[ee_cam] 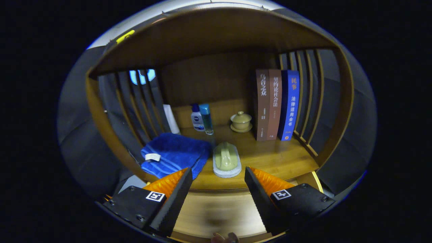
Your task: Pull open the drawer, take out the items inside it, and place them on the countertop above the cabinet.
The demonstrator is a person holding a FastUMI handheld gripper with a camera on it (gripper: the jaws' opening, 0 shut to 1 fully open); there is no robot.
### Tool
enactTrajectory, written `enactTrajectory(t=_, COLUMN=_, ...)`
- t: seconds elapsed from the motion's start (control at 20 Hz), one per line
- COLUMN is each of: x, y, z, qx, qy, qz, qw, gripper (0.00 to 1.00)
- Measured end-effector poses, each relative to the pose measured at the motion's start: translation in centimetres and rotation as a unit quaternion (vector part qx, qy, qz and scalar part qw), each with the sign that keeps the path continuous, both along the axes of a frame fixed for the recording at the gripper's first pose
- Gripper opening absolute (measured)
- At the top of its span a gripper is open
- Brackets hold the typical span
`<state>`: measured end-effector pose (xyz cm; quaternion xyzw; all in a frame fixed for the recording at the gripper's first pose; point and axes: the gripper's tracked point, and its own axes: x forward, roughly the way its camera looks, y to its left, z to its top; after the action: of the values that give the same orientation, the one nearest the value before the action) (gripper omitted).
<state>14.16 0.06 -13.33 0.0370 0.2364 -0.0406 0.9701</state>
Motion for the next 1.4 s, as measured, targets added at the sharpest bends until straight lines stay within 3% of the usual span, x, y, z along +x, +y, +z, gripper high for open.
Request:
enactTrajectory(t=0.3, x=-9.0, y=0.7, z=2.4, qx=0.003, qy=-0.095, qz=-0.002, qw=0.995, gripper=0.99)
enactTrajectory(t=0.75, x=-19.7, y=1.3, z=-3.5, qx=-0.020, qy=-0.136, qz=-0.001, qw=0.990, gripper=0.99)
enactTrajectory(t=1.0, x=-21.9, y=1.7, z=-8.5, qx=-0.017, qy=-0.119, qz=-0.002, qw=0.993, gripper=0.99)
enactTrajectory(t=1.4, x=-21.6, y=-0.8, z=-14.4, qx=0.001, qy=-0.072, qz=-0.034, qw=0.997, gripper=0.99)
